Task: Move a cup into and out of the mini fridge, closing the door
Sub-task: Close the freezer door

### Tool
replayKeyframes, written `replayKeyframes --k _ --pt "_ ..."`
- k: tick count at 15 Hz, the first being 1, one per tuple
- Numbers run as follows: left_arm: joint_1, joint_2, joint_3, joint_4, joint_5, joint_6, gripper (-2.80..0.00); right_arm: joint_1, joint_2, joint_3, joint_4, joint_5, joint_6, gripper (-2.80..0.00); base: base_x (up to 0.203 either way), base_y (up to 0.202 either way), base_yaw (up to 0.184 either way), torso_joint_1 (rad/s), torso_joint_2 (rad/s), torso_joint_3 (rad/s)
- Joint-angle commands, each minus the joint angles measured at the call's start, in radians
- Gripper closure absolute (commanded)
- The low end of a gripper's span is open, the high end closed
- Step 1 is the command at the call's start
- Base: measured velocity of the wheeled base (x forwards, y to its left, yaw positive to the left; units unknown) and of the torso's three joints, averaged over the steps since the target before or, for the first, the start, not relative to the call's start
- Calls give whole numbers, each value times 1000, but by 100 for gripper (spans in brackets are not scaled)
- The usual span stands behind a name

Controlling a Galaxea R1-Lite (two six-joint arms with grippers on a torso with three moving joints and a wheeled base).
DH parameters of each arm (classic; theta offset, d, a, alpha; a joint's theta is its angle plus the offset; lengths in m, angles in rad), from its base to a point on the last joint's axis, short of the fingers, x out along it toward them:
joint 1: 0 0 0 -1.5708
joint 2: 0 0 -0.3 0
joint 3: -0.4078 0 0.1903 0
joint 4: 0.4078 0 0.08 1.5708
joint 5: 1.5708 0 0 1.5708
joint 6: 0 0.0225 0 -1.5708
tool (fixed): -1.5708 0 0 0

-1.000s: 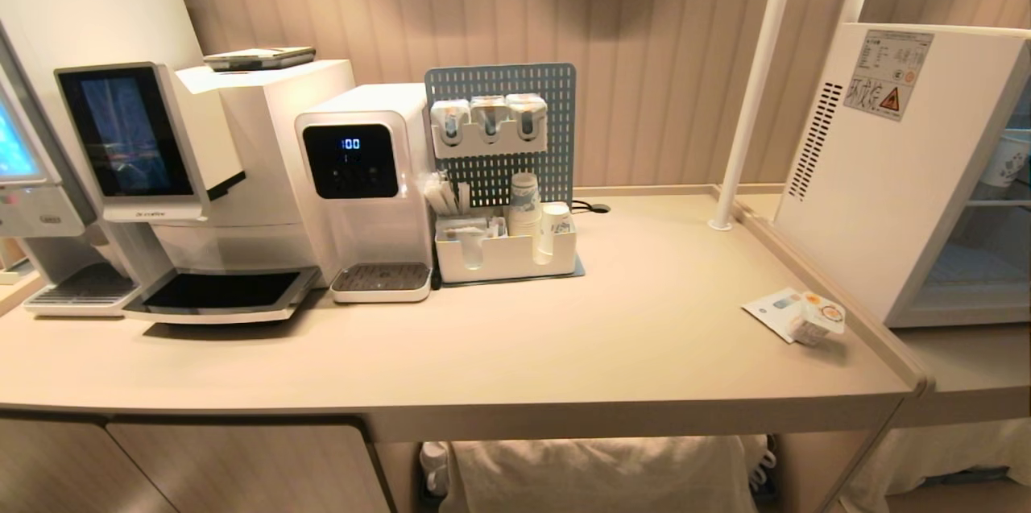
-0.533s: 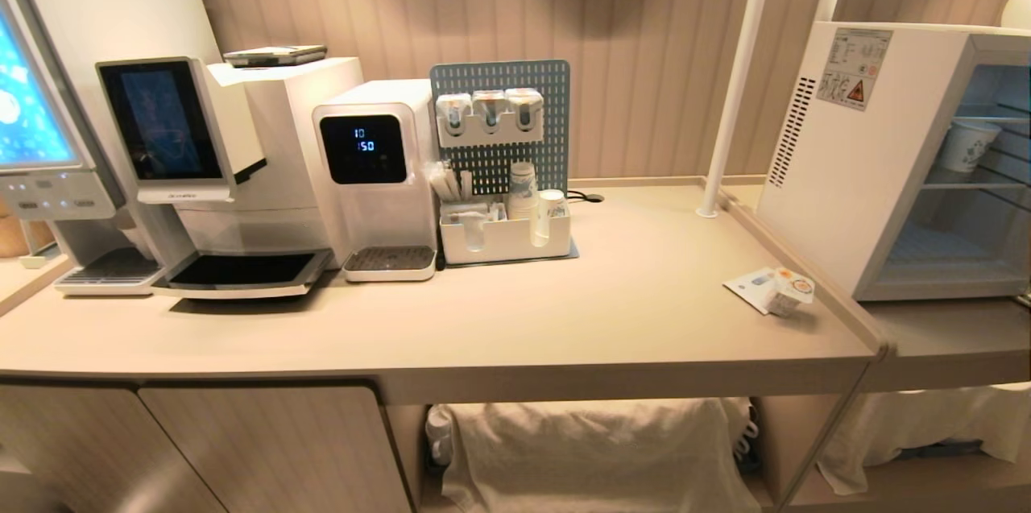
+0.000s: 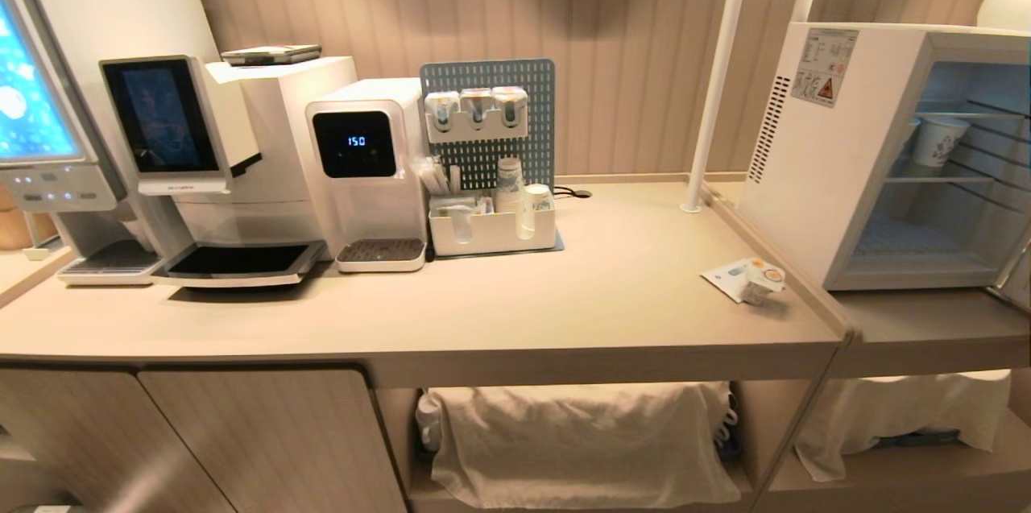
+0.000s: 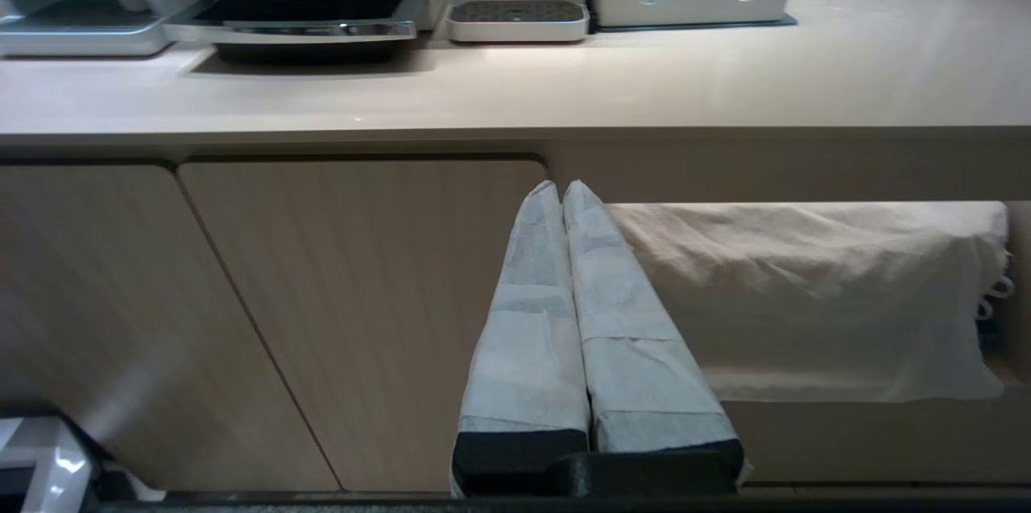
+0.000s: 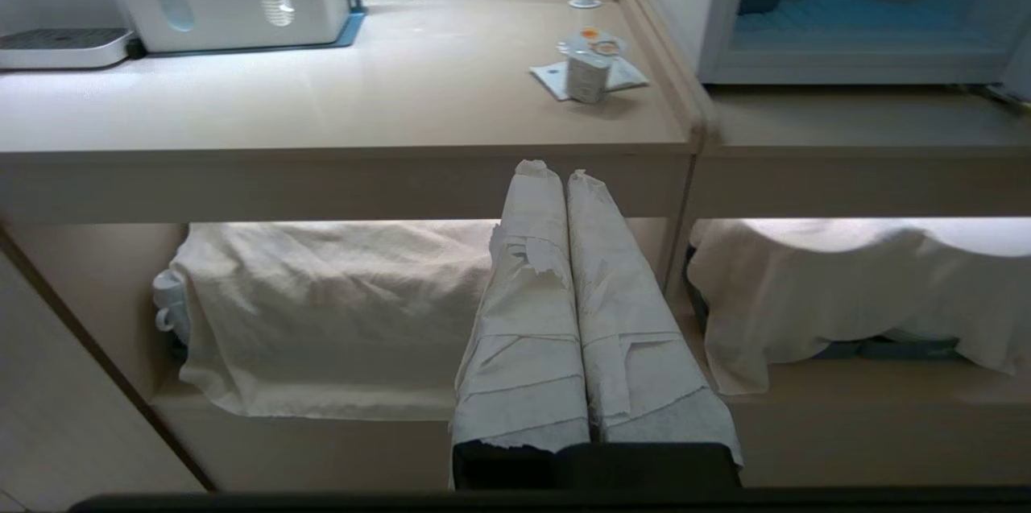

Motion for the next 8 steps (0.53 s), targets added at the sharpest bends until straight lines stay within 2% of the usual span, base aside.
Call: replayKeyframes --k 1,8 --pt "0 0 2 0 1 0 0 0 3 0 0 -1 -1 0 0 -192 -2 2 8 0" --pt "0 0 1 0 2 0 0 0 3 -2 3 -1 -1 0 0 -196 0 1 3 0"
